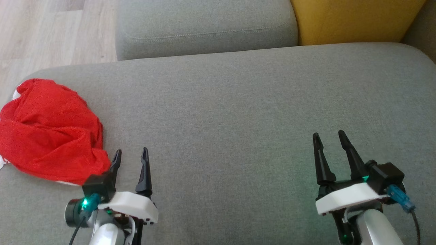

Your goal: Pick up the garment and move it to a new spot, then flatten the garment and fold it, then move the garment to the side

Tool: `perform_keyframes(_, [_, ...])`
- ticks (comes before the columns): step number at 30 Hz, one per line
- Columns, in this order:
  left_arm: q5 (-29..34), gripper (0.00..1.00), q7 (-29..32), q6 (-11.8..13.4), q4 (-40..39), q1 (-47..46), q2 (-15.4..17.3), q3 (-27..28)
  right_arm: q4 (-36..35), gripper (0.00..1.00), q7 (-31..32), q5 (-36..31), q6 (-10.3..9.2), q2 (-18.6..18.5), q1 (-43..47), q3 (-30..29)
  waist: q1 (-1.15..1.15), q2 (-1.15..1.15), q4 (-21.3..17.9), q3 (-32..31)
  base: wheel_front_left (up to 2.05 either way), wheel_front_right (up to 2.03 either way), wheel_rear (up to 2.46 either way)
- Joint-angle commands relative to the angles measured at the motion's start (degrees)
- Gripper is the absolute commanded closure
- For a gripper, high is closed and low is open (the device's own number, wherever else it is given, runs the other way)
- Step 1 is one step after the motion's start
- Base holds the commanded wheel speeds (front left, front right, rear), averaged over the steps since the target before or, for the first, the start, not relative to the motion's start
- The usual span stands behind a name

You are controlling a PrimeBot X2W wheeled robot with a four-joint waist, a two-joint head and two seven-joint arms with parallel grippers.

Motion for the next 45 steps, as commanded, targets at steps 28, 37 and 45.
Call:
perform_keyframes(28, [1.78, 0.0, -0.72, 0.53, -2.93, 0.01, -0.06, 7.06, -0.31, 0.0, -0.73, 4.22, -0.05, -0.4, -0.07, 9.62, 0.0, 0.0, 26.94, -3.16, 0.0, 0.0, 0.0])
perform_keyframes(37, [1.56, 0.0, -0.72, 1.25, -5.72, 1.73, -0.06, 9.33, 1.34, 0.0, -0.73, 5.23, -0.05, -0.4, -2.7, 12.98, 0.0, 0.0, 28.29, -1.95, 0.0, 0.0, 0.0])
perform_keyframes(45, [1.62, 0.0, -0.72, 1.1, -5.79, 1.77, -0.06, 9.86, 2.47, 0.0, -1.11, 5.6, -0.05, -0.4, -2.86, 12.91, 0.0, 0.0, 27.92, -2.17, 0.0, 0.0, 0.0])
